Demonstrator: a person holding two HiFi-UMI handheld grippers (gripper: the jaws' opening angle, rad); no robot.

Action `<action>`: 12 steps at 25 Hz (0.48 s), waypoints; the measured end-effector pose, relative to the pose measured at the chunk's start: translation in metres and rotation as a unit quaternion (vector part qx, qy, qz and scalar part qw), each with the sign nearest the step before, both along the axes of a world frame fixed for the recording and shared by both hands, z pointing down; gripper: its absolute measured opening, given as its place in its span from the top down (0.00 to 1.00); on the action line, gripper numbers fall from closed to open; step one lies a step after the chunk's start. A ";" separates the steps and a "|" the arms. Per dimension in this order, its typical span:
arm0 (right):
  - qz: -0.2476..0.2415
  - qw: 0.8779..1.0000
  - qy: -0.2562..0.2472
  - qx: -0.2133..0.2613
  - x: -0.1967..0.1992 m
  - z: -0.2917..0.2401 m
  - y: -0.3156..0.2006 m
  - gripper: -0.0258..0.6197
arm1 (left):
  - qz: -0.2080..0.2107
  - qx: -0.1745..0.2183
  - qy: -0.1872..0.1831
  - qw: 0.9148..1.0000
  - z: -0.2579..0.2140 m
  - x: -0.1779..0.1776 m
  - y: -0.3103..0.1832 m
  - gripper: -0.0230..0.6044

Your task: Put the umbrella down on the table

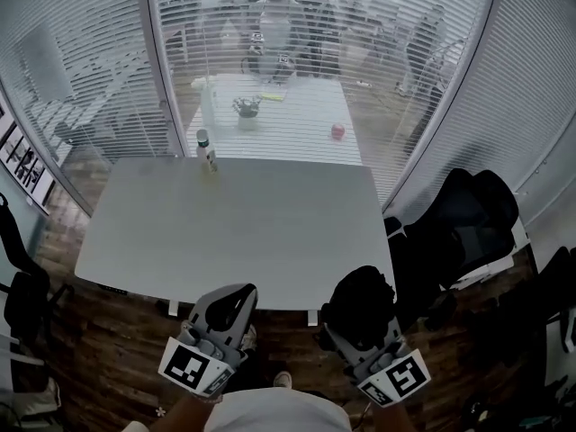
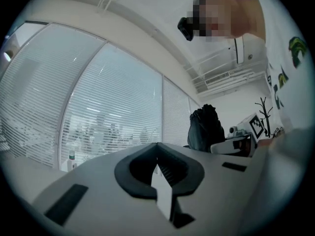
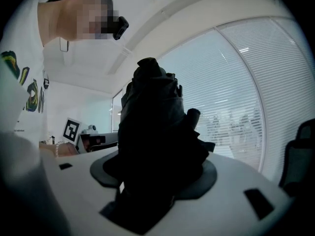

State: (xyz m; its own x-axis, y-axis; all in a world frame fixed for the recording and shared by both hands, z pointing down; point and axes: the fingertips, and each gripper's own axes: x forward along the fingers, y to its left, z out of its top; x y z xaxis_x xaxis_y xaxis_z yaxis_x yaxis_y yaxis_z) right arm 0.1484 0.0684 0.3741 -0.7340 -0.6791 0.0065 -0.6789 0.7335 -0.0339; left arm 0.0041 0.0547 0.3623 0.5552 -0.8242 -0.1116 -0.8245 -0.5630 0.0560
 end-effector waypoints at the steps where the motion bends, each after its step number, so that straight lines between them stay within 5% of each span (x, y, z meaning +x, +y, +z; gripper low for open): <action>1: 0.001 1.000 0.000 0.001 -0.005 -0.001 -0.010 0.55 | 0.000 0.001 0.000 1.000 -0.001 -0.005 -0.010 0.95; 12: 0.011 1.000 0.006 0.001 -0.075 -0.015 -0.100 0.55 | 0.021 0.008 0.005 1.000 -0.015 -0.071 -0.100 0.95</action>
State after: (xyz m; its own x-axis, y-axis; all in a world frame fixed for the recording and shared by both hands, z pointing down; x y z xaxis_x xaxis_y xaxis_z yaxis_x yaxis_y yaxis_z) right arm 0.0731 -0.0314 0.3593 -0.7190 -0.6948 0.0143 -0.6949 0.7187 -0.0236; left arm -0.0664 -0.0449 0.3470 0.5885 -0.7979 -0.1306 -0.7993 -0.5985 0.0546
